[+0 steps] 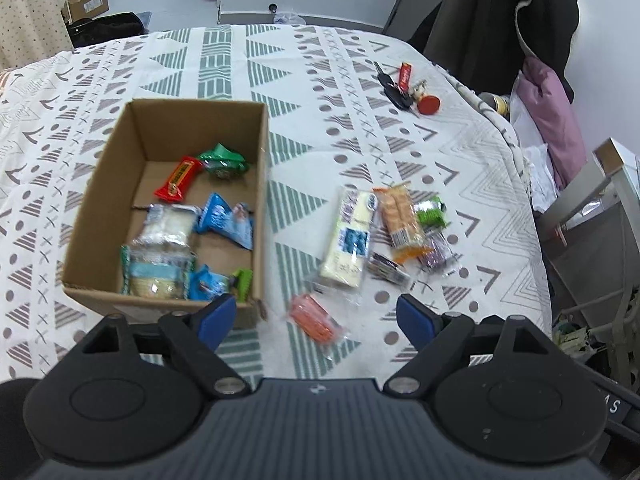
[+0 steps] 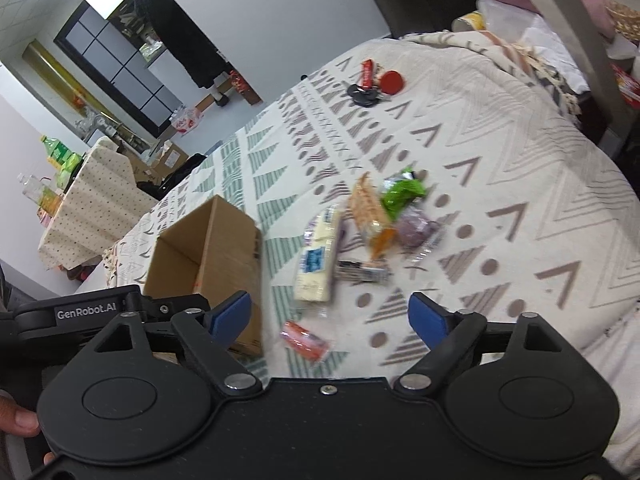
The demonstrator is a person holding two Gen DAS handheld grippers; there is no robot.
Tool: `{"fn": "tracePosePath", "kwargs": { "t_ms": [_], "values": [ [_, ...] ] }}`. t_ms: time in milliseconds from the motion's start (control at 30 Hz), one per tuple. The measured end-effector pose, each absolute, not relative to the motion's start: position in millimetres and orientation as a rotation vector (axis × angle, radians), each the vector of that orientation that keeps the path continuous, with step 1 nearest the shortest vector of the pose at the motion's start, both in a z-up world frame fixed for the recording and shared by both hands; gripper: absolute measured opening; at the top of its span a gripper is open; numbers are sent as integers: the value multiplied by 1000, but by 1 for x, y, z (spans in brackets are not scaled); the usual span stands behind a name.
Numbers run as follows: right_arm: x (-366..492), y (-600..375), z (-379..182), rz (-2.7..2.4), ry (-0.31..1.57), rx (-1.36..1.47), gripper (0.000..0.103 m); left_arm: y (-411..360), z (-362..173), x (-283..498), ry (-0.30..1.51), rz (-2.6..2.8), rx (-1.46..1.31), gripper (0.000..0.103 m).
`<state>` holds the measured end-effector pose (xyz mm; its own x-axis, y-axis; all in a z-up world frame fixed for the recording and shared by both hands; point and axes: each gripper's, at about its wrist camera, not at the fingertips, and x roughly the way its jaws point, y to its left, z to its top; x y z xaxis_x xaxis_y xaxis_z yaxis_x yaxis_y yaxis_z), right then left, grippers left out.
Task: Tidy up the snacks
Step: 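Move both open tools back over the remaining snacks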
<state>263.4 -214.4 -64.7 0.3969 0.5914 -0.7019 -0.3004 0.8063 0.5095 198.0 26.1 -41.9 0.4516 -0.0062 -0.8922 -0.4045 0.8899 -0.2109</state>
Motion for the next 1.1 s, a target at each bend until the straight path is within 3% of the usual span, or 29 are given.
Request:
{"fn": "tracePosePath", "kwargs": {
  "t_ms": [133,367,1100],
  "values": [
    [264,-233,-72,569,1013,323,98,10,-49,197,1095,258,-416,89],
    [267,-259,-87,558,1035,328,103,-11,-64,196,1116,274,-404,89],
    [286,-277,-130,561,1081,372,103,-31,-123,212,1153,330,-437,86]
  ]
}}
